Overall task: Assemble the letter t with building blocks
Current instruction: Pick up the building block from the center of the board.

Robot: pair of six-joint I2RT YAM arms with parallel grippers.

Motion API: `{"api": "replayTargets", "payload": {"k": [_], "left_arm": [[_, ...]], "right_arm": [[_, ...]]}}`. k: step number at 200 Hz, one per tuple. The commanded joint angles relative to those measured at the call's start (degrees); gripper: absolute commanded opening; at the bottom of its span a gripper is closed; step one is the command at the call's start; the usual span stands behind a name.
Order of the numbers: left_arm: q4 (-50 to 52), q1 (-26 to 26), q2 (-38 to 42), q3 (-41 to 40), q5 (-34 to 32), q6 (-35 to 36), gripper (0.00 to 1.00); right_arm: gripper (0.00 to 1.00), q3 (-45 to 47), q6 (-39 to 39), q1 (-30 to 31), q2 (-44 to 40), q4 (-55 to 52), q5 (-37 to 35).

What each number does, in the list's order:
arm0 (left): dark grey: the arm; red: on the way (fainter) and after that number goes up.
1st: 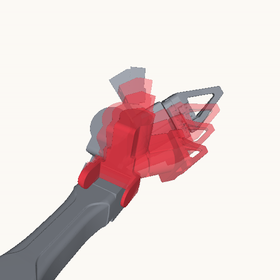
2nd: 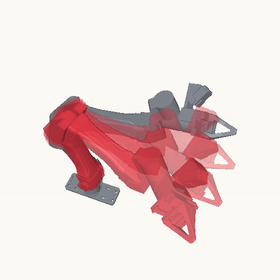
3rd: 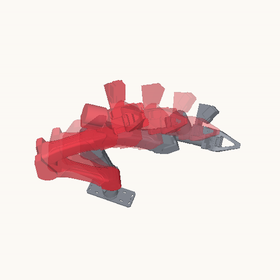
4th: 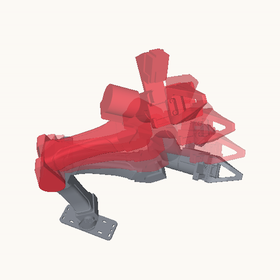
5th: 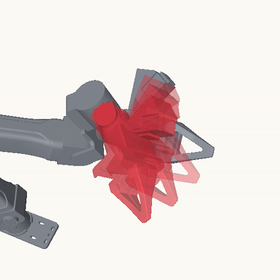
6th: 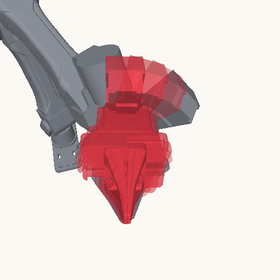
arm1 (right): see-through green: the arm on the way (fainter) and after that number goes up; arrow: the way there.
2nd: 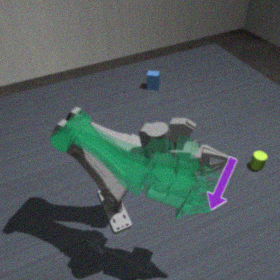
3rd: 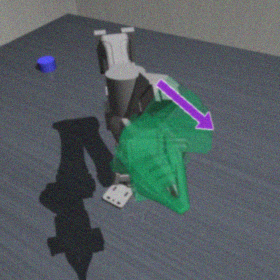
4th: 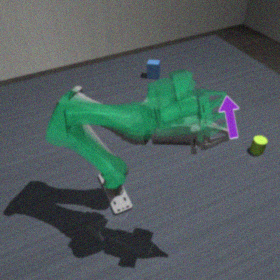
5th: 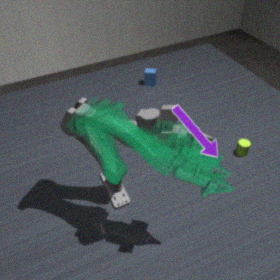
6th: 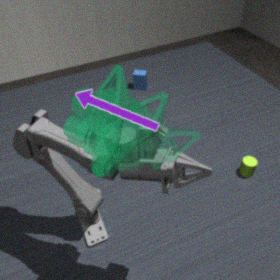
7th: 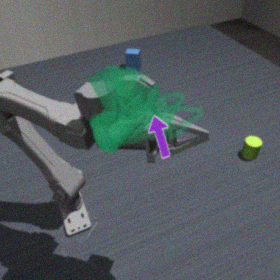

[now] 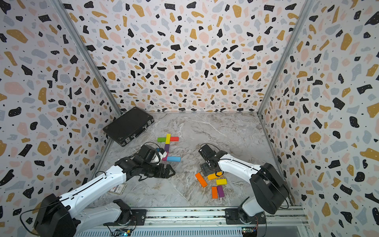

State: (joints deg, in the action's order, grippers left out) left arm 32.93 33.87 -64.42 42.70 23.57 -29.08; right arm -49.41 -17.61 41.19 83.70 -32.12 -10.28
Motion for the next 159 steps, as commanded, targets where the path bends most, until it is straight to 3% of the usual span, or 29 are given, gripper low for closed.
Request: {"api": "replayTargets", "payload": {"k": [1, 26, 55, 97, 159], "left_arm": [[0.07, 0.23, 0.63, 1.41, -0.19, 1.39, 1.00], [1.65, 0.10, 1.14, 2.24, -1.72, 1.29, 1.00], [4.46, -0.85, 2.26, 2.73, -3.55, 1.22, 1.00], [9.04, -7.33, 4.56, 2.08, 3.23, 2.37, 1.00], [4.55, -7.85, 4.90, -0.29, 10.33, -2.17, 1.00]], "right_arm": [[0.88, -0.95, -0.96, -0.14, -2.25, -2.29, 1.03], [0.87, -1.73, -0.83, -0.14, -2.18, -2.31, 2.30], [0.86, 0.30, -1.50, 2.05, -3.59, 0.82, 9.80], [0.83, 2.38, -2.30, 7.42, -5.21, 3.18, 10.37], [0.70, 2.87, -2.03, 9.53, 0.05, 5.66, 12.44]]}}
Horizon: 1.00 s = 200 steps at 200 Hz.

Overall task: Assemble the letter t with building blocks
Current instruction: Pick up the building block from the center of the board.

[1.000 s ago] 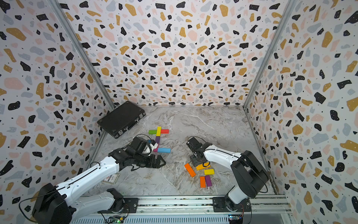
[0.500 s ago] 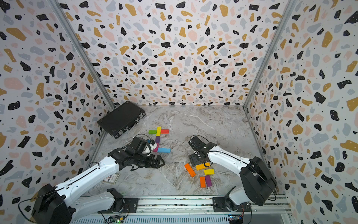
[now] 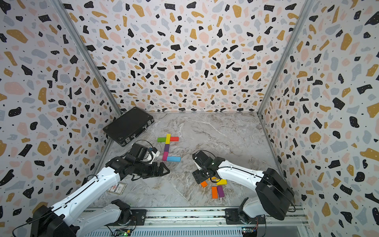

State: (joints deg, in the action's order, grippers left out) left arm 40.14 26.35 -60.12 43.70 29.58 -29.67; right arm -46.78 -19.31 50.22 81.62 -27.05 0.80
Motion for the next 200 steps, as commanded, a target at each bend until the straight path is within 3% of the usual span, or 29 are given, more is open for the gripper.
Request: {"api": "replayTargets", "payload": {"k": [1, 81, 140, 177, 200], "left_arm": [[-2.68, -0.33, 0.60, -1.27, 4.40, -1.60, 1.00], [-2.90, -0.42, 1.40, -0.64, 2.91, -1.26, 1.00], [-1.42, -0.42, 1.29, 2.24, 2.22, -1.78, 1.00], [0.49, -1.59, -1.22, 8.10, 0.83, -1.58, 1.00], [-4.16, -4.83, -3.58, 10.27, 3.16, -0.26, 1.00]], "right_arm": [[0.70, 0.23, -0.35, 0.59, 2.26, 0.63, 1.38], [0.51, -0.15, 0.06, 1.11, 6.52, 0.61, 0.38], [0.19, -1.76, 0.04, 1.03, 7.58, -1.49, 0.35], [0.16, -10.93, 0.23, 1.01, 8.02, -8.93, -1.27], [0.17, -19.40, 0.35, -1.69, 10.15, -12.13, -2.33]]}}
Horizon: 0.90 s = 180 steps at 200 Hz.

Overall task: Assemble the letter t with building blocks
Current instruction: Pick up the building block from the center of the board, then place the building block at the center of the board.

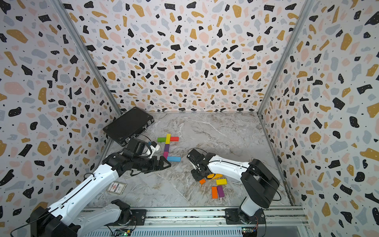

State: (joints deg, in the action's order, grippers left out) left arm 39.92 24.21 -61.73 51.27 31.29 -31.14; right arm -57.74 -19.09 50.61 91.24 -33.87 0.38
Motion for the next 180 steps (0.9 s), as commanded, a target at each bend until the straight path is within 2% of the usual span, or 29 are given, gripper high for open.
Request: {"api": "replayTargets", "payload": {"k": [1, 18, 43, 68, 88, 132, 180], "left_arm": [[-4.22, -2.90, -2.06, 2.75, 1.74, 1.23, 1.00], [-7.97, -5.86, -5.32, 4.50, 5.99, 3.14, 1.00], [-12.84, -7.15, -11.12, 6.80, 10.36, 6.06, 1.00], [-22.82, -7.24, -16.19, 7.90, 10.05, 5.89, 1.00], [-25.48, -7.22, -20.10, 10.36, 9.11, 7.87, 1.00], [-29.11, -7.23, -24.31, 11.43, 7.21, 14.77, 1.00], [-31.75, -7.20, -28.44, 10.38, 5.65, 13.81, 1.00]], "right_arm": [[0.17, -8.85, 0.08, -2.35, 0.70, -5.50, -1.85], [0.16, -15.49, -0.50, -6.09, 4.28, -6.97, -0.40], [0.16, -25.23, -0.74, -10.37, 12.06, -9.37, -1.07], [0.15, -34.13, 0.07, -14.07, 19.77, -10.82, -1.72], [0.14, -38.84, -0.59, -17.42, 24.20, -11.12, -1.38], [0.14, -43.48, -1.08, -21.99, 29.54, -10.98, -3.12], [0.15, -42.02, 0.07, -22.75, 29.89, -5.16, -5.41]]}}
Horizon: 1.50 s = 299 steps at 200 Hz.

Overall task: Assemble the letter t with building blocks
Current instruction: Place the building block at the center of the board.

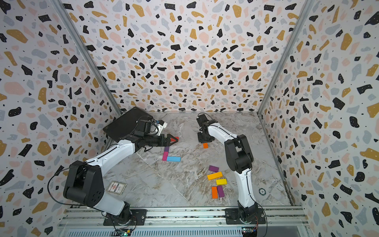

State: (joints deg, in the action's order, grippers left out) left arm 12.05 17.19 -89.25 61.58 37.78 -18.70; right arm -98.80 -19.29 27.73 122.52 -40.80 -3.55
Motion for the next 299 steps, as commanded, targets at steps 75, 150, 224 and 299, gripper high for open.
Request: {"api": "replayTargets", "payload": {"k": [75, 150, 224, 299], "left_arm": [[-3.13, -0.23, -6.41, 4.25, -3.93, 4.20, 1.00], [-4.01, -0.23, -8.58, 4.34, -4.18, 3.93, 1.00], [-3.37, -0.17, -8.48, 4.68, -4.37, 3.80, 0.99], [-2.76, -0.23, -8.30, 4.93, -4.25, 4.04, 0.99]], "right_arm": [[0.15, -6.25, -2.69, -2.82, 4.88, -1.20, 2.51], [0.15, -11.41, -5.20, -3.01, 8.78, -3.84, 3.24], [0.15, -10.98, -5.45, -3.01, 9.67, -5.26, 3.38], [0.19, -11.38, -5.36, -2.98, 10.28, -5.14, 3.31]]}}
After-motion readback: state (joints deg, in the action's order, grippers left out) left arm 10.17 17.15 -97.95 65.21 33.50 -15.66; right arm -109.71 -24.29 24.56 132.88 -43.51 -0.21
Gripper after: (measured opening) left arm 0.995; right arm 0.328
